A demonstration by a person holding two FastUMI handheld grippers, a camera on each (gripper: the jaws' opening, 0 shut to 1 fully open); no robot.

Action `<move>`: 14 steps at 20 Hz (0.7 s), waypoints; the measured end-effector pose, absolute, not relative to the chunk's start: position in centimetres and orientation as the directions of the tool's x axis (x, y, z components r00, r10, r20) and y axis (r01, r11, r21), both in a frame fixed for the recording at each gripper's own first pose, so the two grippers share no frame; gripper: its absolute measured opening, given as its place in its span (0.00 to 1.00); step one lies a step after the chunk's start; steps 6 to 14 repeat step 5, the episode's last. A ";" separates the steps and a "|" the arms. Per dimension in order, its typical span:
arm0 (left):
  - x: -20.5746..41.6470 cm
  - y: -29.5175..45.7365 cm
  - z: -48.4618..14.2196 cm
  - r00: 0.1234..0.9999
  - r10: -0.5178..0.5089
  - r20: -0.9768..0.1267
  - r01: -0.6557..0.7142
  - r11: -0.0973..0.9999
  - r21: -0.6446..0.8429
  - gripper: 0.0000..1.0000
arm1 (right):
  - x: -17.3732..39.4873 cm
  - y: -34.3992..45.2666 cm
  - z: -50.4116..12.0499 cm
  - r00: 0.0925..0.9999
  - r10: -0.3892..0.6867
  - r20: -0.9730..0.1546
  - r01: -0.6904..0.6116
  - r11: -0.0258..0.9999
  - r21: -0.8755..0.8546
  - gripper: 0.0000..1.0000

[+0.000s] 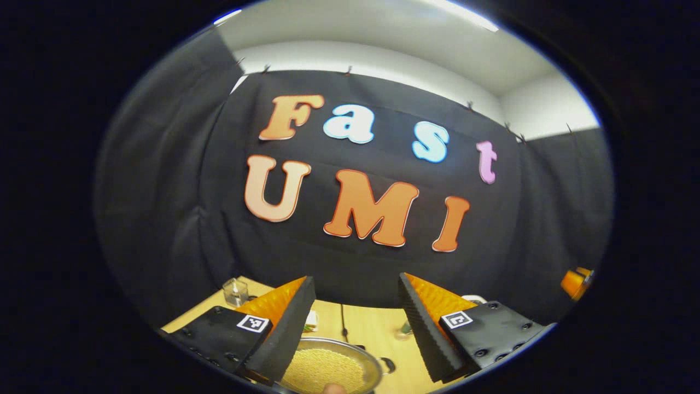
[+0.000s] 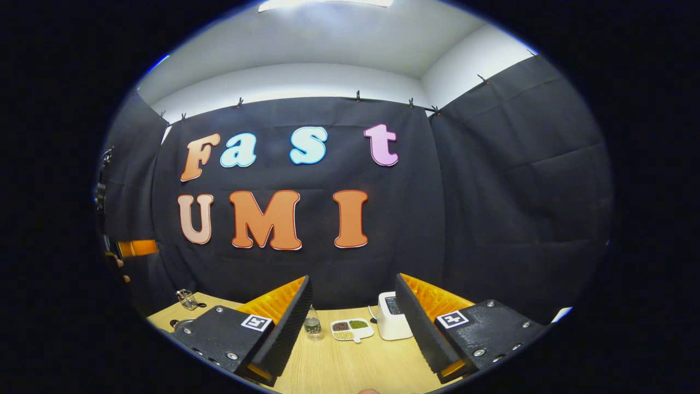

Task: First push the handle of the pot to place it horizontally, then grasp the pot with both hands and set it on the induction cooktop.

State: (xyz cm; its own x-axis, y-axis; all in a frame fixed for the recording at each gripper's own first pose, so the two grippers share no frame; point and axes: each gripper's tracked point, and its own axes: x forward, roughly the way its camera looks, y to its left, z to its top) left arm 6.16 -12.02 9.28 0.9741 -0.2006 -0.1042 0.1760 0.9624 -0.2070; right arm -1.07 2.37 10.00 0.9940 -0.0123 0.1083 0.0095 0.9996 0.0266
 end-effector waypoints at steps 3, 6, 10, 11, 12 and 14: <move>6.4 -3.3 14.6 1.000 0.016 0.016 -0.016 1.000 -0.018 0.99 | -1.9 1.2 11.1 0.990 -0.013 0.138 0.011 1.000 0.014 0.94; 5.8 -2.2 15.4 0.997 0.048 0.057 -0.049 0.999 0.012 0.97 | -1.8 0.3 11.5 0.987 -0.032 0.159 0.031 0.999 0.007 0.88; 5.8 -2.2 15.4 0.997 0.048 0.057 -0.049 0.999 0.012 0.97 | -1.8 0.3 11.5 0.987 -0.032 0.159 0.031 0.999 0.007 0.88; 5.8 -2.2 15.4 0.997 0.048 0.057 -0.049 0.999 0.012 0.97 | -1.8 0.3 11.5 0.987 -0.032 0.159 0.031 0.999 0.007 0.88; 5.8 -2.2 15.4 0.997 0.048 0.057 -0.049 0.999 0.012 0.97 | -1.8 0.3 11.5 0.987 -0.032 0.159 0.031 0.999 0.007 0.88; 5.8 -2.2 15.4 0.997 0.048 0.057 -0.049 0.999 0.012 0.97 | -1.8 0.3 11.5 0.987 -0.032 0.159 0.031 0.999 0.007 0.88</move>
